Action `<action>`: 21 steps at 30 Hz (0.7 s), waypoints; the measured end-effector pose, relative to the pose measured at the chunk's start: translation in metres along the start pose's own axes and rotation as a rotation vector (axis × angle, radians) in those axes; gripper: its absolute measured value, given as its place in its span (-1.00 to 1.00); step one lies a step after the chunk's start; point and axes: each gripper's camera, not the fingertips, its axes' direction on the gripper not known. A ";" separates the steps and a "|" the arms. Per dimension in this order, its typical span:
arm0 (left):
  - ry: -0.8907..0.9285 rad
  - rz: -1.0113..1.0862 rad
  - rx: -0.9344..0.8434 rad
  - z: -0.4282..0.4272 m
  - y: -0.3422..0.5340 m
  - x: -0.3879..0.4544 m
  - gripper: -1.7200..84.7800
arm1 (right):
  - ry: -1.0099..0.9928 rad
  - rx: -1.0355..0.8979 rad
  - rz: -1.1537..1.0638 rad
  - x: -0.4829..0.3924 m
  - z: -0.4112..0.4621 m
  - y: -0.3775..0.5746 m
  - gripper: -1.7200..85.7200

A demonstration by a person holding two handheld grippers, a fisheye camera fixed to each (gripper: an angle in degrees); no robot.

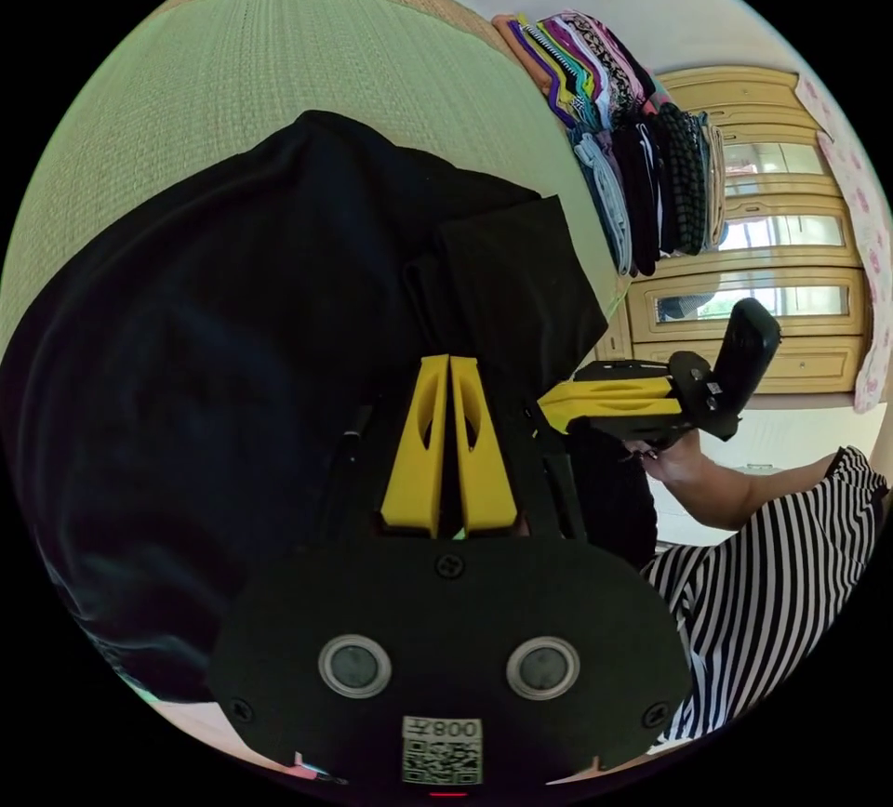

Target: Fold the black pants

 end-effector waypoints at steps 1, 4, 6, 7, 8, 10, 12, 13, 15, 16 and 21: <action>-0.001 0.000 0.001 0.000 0.001 -0.001 -0.95 | -0.013 0.006 0.005 0.002 -0.002 0.000 -0.93; 0.018 -0.014 0.022 -0.005 0.006 -0.008 -0.95 | -0.078 0.038 0.018 0.007 -0.007 0.000 -0.93; 0.034 -0.014 0.040 -0.008 0.010 -0.012 -0.95 | -0.059 0.052 0.014 0.007 -0.007 0.001 -0.92; 0.036 -0.017 0.040 -0.009 0.011 -0.014 -0.95 | -0.056 0.056 0.013 0.007 -0.007 0.002 -0.91; 0.034 -0.020 0.043 -0.010 0.013 -0.016 -0.95 | -0.054 0.055 0.011 0.007 -0.005 0.002 -0.89; 0.040 -0.025 0.043 -0.011 0.016 -0.020 -0.95 | -0.026 0.041 0.006 0.006 -0.001 0.002 -0.85; 0.059 -0.034 0.045 -0.011 0.020 -0.025 -0.95 | 0.027 0.027 -0.008 0.003 0.003 0.001 -0.83; 0.062 -0.035 0.045 -0.011 0.021 -0.026 -0.95 | 0.038 0.024 -0.010 0.002 0.004 0.000 -0.82; 0.059 -0.041 0.039 -0.010 0.023 -0.029 -0.95 | 0.079 0.002 -0.029 0.000 0.008 -0.003 -0.83; 0.059 -0.041 0.037 -0.009 0.023 -0.030 -0.95 | 0.095 -0.007 -0.030 0.000 0.009 -0.003 -0.83; 0.048 -0.042 0.035 -0.010 0.024 -0.033 -0.96 | 0.095 -0.021 -0.032 0.007 0.004 -0.003 -0.91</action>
